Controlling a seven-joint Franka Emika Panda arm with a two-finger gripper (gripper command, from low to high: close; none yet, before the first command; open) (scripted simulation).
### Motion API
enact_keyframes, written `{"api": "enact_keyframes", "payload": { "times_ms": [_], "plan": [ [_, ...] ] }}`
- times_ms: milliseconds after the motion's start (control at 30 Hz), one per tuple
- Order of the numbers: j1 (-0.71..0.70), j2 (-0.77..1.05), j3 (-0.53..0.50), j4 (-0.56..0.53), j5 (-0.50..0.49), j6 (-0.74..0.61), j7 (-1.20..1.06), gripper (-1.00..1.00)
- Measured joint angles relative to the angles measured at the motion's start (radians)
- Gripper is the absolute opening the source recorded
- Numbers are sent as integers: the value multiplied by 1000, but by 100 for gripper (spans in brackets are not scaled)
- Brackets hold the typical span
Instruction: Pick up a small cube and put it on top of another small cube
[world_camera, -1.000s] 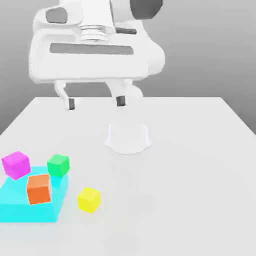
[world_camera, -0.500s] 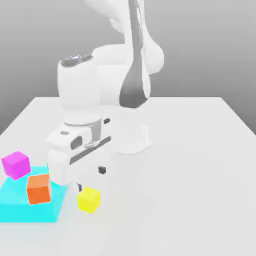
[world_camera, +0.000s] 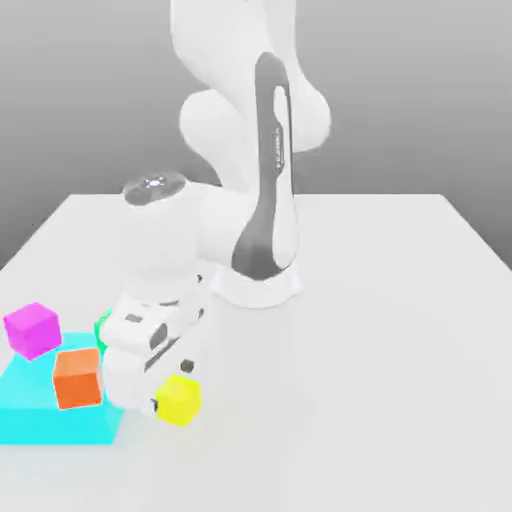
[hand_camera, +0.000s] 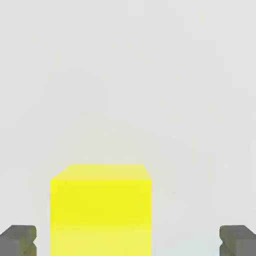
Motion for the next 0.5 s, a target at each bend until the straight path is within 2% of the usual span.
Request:
{"api": "enact_keyframes", "payload": {
  "times_ms": [100,133,333,400,500],
  "plan": [
    [-99,52,117,9,65,41,-47,0],
    [-122,63,143,11,77,51,-56,-100],
    [-133,69,156,12,84,53,-61,-100],
    [-101,52,119,10,65,39,-48,-100],
    [-31,3,27,-1,-16,5,11,-100]
  ]
}}
